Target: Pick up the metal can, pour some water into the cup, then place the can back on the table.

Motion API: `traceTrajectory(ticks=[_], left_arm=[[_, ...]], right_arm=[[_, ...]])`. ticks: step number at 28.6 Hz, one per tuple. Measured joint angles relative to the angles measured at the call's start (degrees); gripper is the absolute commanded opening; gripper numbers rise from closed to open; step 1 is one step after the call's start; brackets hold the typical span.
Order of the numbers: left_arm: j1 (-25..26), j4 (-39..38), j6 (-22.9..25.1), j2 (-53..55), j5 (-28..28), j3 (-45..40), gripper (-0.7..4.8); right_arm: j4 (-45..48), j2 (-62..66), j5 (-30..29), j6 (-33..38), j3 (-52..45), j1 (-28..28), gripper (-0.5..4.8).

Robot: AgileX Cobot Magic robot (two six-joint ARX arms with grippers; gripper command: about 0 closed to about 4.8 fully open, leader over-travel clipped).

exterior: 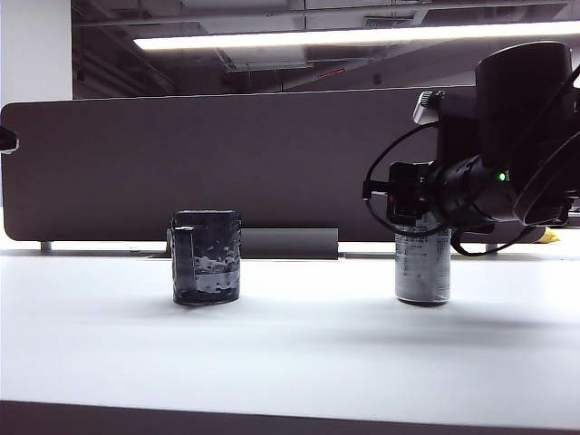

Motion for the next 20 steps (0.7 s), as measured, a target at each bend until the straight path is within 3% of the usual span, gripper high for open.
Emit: traceTrajectory(ticks=[8, 20], left_arm=[[0.0, 0.0, 0.0, 0.02, 0.0, 0.02, -0.05], [0.0, 0.0, 0.0, 0.04, -0.02, 0.0, -0.05]], right_arm=[[0.09, 0.0, -0.66, -0.28, 0.02, -0.02, 2.11], [-0.04, 0.02, -7.41, -1.92, 2.97, -0.02, 2.11]])
